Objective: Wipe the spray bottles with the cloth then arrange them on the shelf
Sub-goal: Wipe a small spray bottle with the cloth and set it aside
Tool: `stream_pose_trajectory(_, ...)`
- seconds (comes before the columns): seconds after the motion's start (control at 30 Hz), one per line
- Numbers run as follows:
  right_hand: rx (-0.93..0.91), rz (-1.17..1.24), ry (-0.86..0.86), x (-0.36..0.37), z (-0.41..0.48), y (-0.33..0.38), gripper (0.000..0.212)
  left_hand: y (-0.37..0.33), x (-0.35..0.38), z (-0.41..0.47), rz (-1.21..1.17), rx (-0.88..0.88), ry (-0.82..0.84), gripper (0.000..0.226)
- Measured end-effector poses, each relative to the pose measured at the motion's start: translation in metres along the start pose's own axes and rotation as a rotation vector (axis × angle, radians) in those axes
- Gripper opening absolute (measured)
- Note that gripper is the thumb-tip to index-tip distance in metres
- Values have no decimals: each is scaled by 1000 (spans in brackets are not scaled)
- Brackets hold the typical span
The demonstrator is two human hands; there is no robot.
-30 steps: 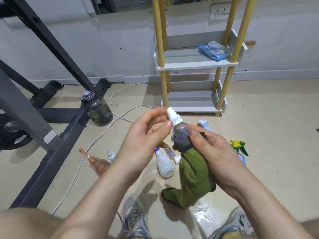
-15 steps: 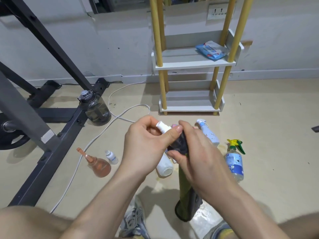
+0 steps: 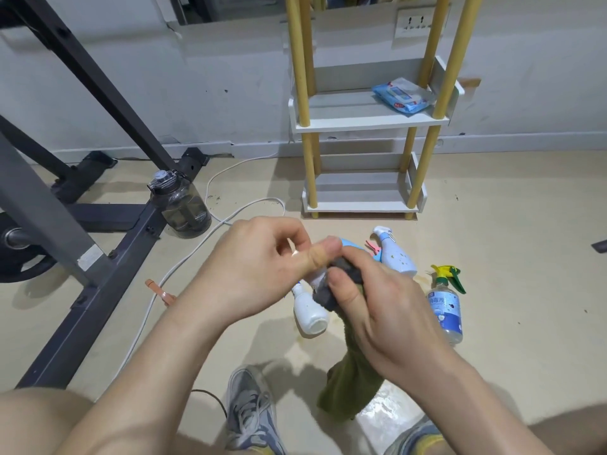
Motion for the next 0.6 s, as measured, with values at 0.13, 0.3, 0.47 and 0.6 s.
stream_pose_trajectory(0.13, -30, -105, -33, 0, -3, 2, 39, 2, 4, -1, -95, -86, 93, 32)
stream_pose_trajectory(0.3, -4, -16, -20, -2, 1, -6, 39, 0, 4, -1, -356, 22, 72, 18)
stream_pose_trajectory(0.47, 105, 343, -24, 5, -1, -17, 34, -1, 7, -5, -527, 51, 199, 21)
stream_pose_trajectory(0.6, -27, 11, -46, 6, -4, -5, 36, -1, 10, -4, -79, -32, 204, 46)
Point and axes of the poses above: each hand's wrist, its own z-axis towards the middle knuckle, its own x-axis out of the palm, y = z × x, the point moved 7 cm from there along z, towards the middle knuckle, and after that the axes turned 4 degrees about z, right-handed, at the moved point
